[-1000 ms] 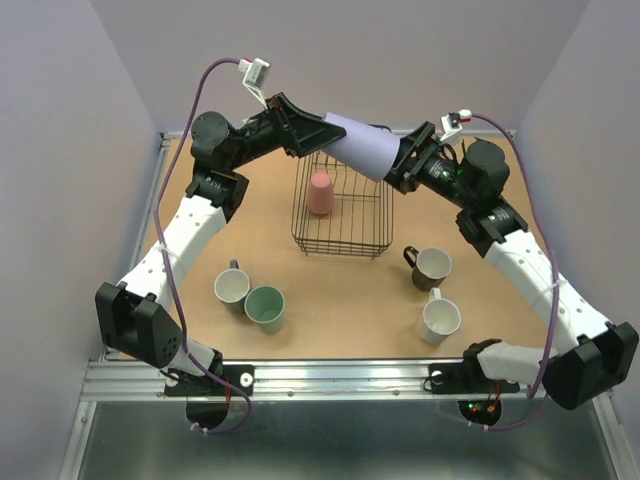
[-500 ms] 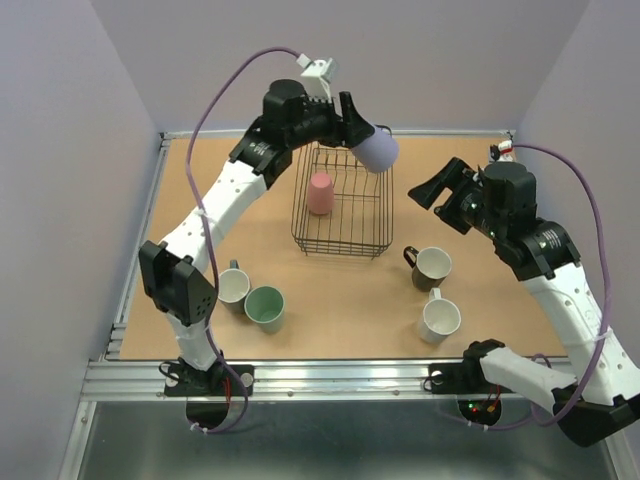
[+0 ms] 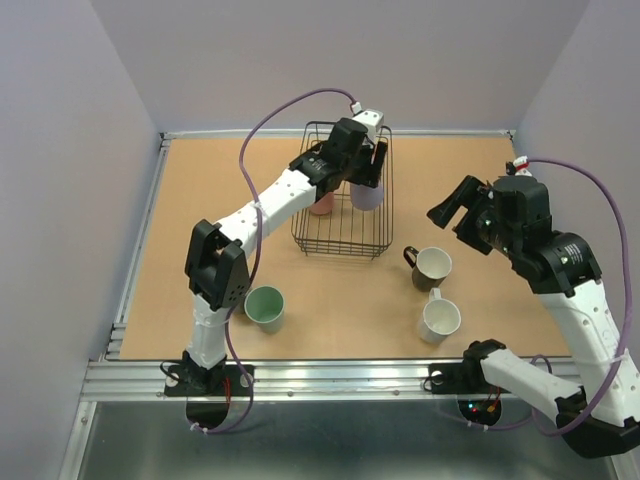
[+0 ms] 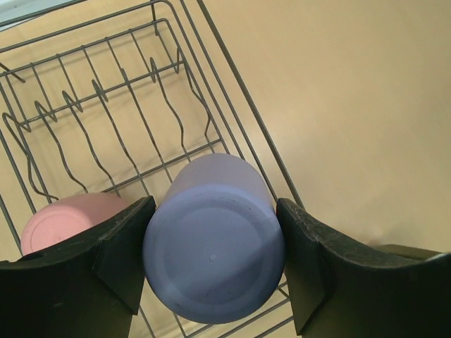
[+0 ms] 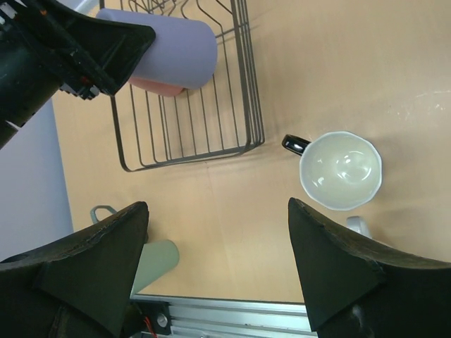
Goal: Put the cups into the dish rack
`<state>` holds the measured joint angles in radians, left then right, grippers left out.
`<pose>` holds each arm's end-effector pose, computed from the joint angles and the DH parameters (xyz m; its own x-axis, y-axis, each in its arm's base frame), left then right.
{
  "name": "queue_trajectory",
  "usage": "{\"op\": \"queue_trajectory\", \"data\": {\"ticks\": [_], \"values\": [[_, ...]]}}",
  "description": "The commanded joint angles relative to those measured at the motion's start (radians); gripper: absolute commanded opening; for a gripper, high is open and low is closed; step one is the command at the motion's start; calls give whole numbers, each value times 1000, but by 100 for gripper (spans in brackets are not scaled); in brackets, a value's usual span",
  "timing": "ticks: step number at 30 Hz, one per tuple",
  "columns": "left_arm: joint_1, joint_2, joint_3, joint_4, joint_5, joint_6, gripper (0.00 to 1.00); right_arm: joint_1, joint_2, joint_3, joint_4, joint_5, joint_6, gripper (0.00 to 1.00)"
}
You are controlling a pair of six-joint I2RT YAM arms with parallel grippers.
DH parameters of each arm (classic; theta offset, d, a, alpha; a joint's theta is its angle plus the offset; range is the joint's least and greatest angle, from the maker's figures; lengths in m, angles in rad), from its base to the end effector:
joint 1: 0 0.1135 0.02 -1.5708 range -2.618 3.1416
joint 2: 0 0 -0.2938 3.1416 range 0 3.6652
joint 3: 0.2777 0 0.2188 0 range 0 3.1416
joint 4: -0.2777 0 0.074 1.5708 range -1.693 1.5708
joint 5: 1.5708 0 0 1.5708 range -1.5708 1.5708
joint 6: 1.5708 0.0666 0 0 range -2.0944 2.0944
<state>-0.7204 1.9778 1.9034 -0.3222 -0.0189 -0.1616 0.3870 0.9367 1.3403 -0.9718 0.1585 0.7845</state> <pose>0.3618 -0.3159 0.3732 -0.3905 0.1288 -0.9115 0.5913 0.7940 -0.1412 0.1278 0.0407 0.4128 -0.5289 0.5378 -0.6565 0.1755 0.8262 0.5354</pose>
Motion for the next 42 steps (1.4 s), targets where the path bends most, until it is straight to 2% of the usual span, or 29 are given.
{"op": "queue_trajectory", "data": {"ticks": [1, 10, 14, 22, 25, 26, 29, 34, 36, 42], "values": [[-14, 18, 72, 43, -99, 28, 0, 3, -7, 53, -57, 30, -16, 85], [-19, 133, 118, 64, -199, 37, 0, 3, 25, 65, -94, 19, -19, 85], [-22, 142, 85, 106, -263, 37, 0, 3, 42, 79, -107, 9, -19, 85], [-22, 135, 14, 198, -282, 45, 0, 3, 65, 86, -116, -20, -21, 83], [-22, 128, -13, 213, -277, 45, 32, 3, 76, 85, -117, -22, -14, 82], [-22, 124, -27, 224, -264, 51, 52, 3, 83, 83, -117, -23, -10, 82], [-22, 112, -44, 238, -262, 57, 71, 3, 93, 82, -117, -20, -2, 82], [-17, 87, -56, 255, -260, 60, 85, 3, 112, 95, -117, -7, 5, 81], [-16, 73, -52, 255, -256, 59, 99, 3, 122, 99, -117, -5, 9, 81], [13, 18, 25, 233, -219, 1, 99, 3, 168, 103, -128, 1, -4, 79]]}}
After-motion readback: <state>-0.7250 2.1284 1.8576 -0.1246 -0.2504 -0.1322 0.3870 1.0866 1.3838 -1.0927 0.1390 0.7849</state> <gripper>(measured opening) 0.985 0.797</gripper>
